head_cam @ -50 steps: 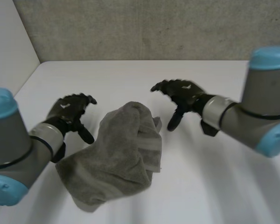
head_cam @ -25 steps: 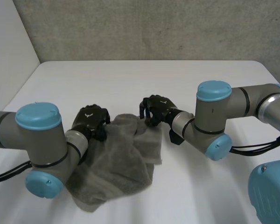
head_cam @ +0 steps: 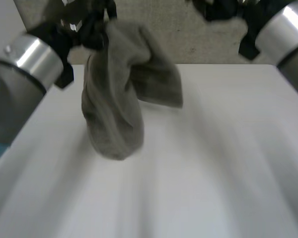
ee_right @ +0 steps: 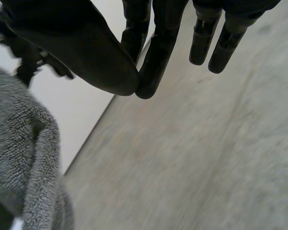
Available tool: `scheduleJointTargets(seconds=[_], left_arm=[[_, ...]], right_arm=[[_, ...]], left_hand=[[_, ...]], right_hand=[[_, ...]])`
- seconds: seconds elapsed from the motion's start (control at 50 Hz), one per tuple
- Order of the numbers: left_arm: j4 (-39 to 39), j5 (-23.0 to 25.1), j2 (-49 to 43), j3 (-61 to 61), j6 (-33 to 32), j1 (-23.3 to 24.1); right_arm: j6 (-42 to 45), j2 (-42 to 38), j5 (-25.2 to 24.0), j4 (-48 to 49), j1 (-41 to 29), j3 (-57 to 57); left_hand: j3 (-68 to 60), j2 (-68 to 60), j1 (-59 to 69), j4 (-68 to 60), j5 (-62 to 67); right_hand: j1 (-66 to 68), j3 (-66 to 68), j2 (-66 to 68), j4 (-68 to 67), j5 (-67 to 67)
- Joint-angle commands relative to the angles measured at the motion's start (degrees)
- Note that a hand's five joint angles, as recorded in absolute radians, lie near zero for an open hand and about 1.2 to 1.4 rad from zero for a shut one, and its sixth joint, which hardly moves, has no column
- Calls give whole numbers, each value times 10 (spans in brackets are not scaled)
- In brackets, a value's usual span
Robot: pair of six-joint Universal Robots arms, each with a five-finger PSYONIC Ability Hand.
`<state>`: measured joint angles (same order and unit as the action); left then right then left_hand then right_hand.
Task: Fold the towel.
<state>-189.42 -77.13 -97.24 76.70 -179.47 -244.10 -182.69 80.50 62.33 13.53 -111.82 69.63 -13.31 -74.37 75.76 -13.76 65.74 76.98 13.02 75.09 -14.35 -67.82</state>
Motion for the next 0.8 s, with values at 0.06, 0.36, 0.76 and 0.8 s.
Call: scheduleJointTargets(seconds=[0.06, 0.36, 0.76, 0.8], left_arm=[[-59, 32, 7, 238, -15, 1], [-84, 29, -29, 431, -126, -7], [-60, 31, 174, 413, -26, -51], [-53, 35, 210, 405, 31, -77]], right_arm=[[179, 29, -61, -70, 25, 232], [272, -85, 18, -129, 45, 260], [77, -293, 124, -52, -110, 40], [77, -312, 133, -52, -115, 21]], left_hand=[[33, -56, 42, 38, 43], [33, -9, -4, 38, -4], [33, -25, 11, 38, 11], [33, -25, 11, 38, 11]], right_hand=[[30, -30, 49, 44, -22], [-642, -30, -623, 44, 650], [-625, -30, -606, 44, 634], [-624, -30, -605, 44, 632]])
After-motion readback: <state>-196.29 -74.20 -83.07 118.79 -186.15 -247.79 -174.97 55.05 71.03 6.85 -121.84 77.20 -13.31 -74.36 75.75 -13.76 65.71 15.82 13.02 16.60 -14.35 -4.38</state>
